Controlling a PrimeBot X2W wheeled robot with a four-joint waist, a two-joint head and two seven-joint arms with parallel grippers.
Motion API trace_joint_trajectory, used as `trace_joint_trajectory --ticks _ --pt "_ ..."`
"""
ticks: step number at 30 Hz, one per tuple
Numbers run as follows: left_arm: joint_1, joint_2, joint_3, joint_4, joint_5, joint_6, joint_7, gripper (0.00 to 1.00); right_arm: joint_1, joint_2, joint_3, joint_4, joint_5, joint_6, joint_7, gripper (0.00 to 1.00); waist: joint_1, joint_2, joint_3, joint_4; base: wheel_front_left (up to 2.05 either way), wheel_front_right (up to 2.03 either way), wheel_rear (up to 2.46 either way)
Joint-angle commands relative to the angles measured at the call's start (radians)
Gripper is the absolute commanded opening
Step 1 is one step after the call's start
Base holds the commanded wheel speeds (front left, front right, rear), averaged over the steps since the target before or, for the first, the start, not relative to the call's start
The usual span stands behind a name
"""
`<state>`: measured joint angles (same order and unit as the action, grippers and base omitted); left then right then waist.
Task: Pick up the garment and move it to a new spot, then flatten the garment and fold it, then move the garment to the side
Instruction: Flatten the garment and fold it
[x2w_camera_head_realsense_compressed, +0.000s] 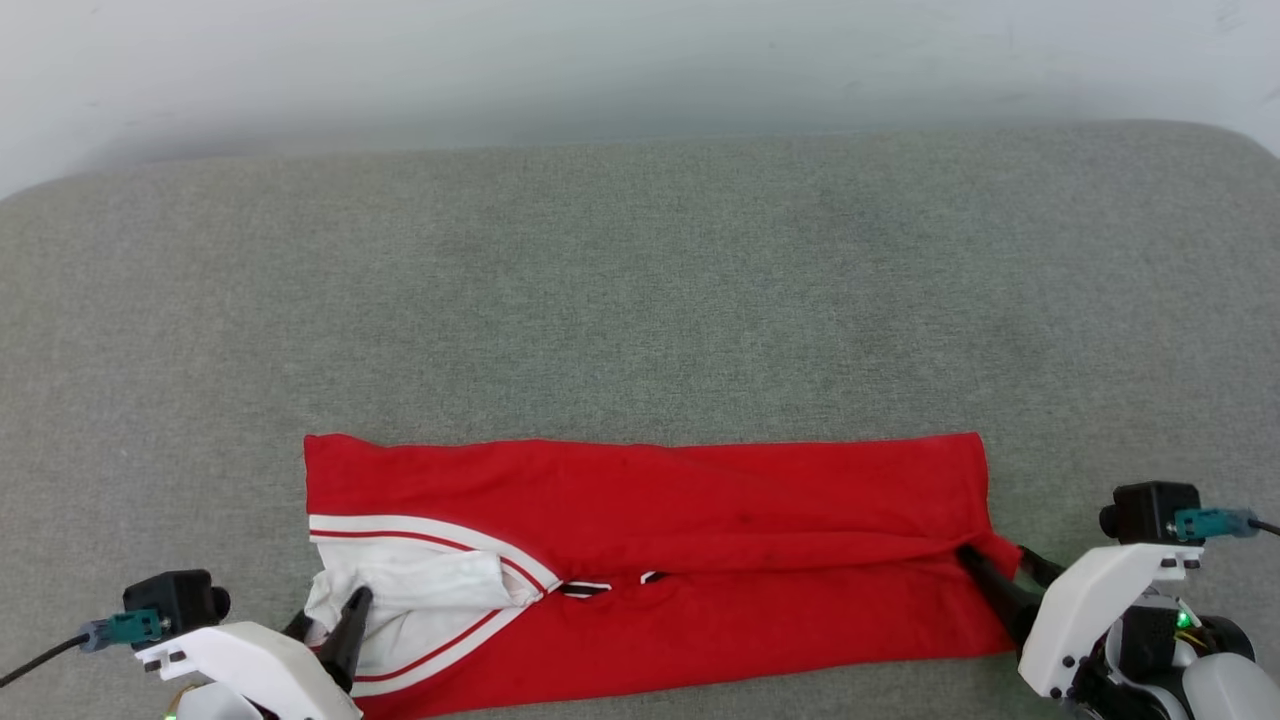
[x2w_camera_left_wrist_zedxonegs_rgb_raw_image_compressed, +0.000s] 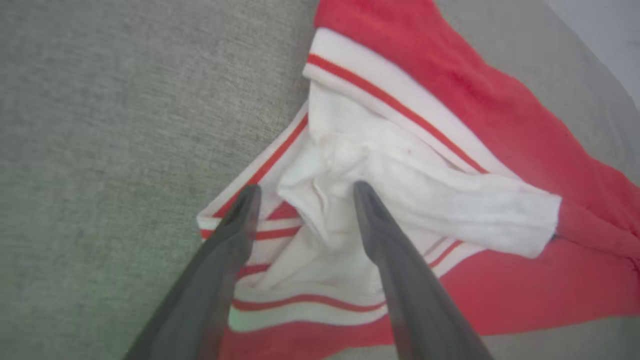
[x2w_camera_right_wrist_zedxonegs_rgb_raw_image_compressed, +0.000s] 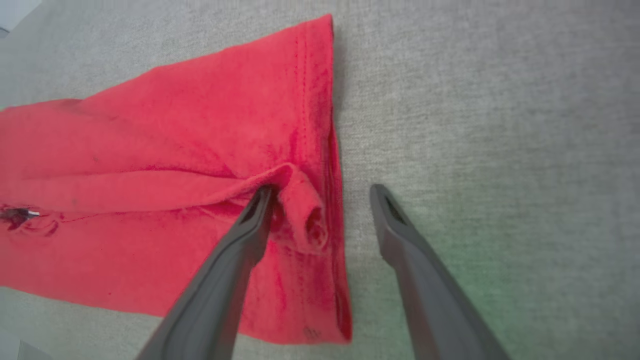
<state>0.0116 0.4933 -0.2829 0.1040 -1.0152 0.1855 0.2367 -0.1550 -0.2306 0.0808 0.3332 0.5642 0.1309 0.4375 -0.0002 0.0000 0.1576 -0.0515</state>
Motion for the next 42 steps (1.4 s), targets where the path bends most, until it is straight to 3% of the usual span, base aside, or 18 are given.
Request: trace_joint_trajectory --ticks 1,9,15,20,26,37,39,40,42 --pt "-0.022 -0.015 -0.002 0.003 0.041 -0.009 -0.066 1.0 0.023 -0.002 0.004 -0.017 0.002 0.0 -0.045 1.0 0.0002 0.0 -0.007 -0.003 0.0 0.0 0.0" --pt "-0.07 -0.033 -0.026 -0.053 0.184 0.006 -0.243 1.0 0.04 -0.04 -0.02 -0.15 -0.009 0.0 -0.109 1.0 0.0002 0.0 -0.05 -0.005 0.0 0.0 0.0" --pt "-0.105 -0.051 -0.055 -0.116 0.332 0.057 -0.39 1.0 0.027 -0.088 -0.113 -0.203 -0.034 0.0 0.028 1.0 0.0002 0.0 -0.084 0.009 0.0 0.0 0.0" --pt "-0.109 -0.06 -0.071 -0.146 0.402 0.095 -0.44 1.0 0.023 -0.108 -0.144 -0.207 -0.057 0.0 0.145 1.0 0.0002 0.0 -0.084 0.032 0.0 0.0 0.0" --pt "-0.135 -0.077 -0.096 -0.184 0.471 0.125 -0.468 1.0 0.013 -0.075 -0.157 -0.162 -0.064 0.0 0.241 1.0 0.0002 0.0 -0.044 0.083 0.0 0.0 0.0" --pt "-0.186 -0.103 -0.129 -0.184 0.491 0.104 -0.474 1.0 -0.04 0.006 -0.075 0.059 -0.026 0.0 0.282 1.0 0.0002 0.0 0.022 0.132 0.0 0.0 0.0" --pt "-0.182 -0.101 -0.13 -0.178 0.487 0.104 -0.471 1.0 -0.047 0.008 -0.062 0.091 -0.013 0.0 0.282 0.2 0.0002 0.0 0.017 0.131 0.0 0.0 0.0" --pt "-0.18 -0.099 -0.129 -0.176 0.486 0.104 -0.471 1.0 -0.054 0.005 -0.054 0.101 -0.009 0.0 0.281 0.0 0.0002 0.0 0.013 0.129 0.0 0.0 0.0" --pt "-0.169 -0.101 -0.127 -0.17 0.478 0.105 -0.472 1.0 -0.069 -0.007 -0.046 0.106 0.0 0.0 0.267 0.0 0.0002 0.0 0.002 0.124 0.0 0.0 0.0"
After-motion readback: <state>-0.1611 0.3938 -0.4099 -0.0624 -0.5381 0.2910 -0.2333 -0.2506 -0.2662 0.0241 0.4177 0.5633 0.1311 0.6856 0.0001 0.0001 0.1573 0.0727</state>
